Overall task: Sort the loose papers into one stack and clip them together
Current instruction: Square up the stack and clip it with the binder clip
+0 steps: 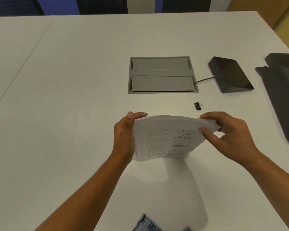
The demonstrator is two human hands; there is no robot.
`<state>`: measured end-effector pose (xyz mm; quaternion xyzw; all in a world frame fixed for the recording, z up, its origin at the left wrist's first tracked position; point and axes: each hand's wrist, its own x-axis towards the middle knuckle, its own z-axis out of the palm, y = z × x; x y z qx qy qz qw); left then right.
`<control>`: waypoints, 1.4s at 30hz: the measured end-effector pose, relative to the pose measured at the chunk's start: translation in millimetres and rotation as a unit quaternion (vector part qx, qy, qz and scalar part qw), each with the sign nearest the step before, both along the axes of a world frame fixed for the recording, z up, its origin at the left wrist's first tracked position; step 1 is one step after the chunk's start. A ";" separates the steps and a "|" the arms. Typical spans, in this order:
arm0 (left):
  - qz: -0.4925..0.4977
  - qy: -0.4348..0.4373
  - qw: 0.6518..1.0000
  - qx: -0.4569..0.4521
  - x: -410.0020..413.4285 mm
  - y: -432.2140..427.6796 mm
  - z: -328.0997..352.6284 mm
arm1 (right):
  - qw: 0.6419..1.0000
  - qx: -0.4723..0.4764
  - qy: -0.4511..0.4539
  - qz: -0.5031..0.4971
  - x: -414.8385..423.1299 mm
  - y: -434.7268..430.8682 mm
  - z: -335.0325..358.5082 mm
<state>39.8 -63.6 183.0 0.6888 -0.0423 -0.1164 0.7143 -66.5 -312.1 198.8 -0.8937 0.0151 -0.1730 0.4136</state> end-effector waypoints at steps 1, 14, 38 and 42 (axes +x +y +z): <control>-0.004 0.000 1.000 -0.002 0.5 -0.1 0.2 | 0.998 0.055 0.010 -0.011 -0.3 0.8 -2.4; -0.068 -0.021 0.996 0.052 2.7 -1.2 -25.1 | 0.919 0.374 0.120 -0.032 9.5 29.4 -46.2; 0.014 -0.069 0.996 -0.053 2.9 -15.1 -14.2 | 0.945 0.321 0.045 -0.047 31.0 22.8 -12.2; 0.011 -0.073 0.995 -0.064 5.8 -15.5 -14.0 | 0.944 0.319 0.039 -0.076 29.9 17.0 -14.6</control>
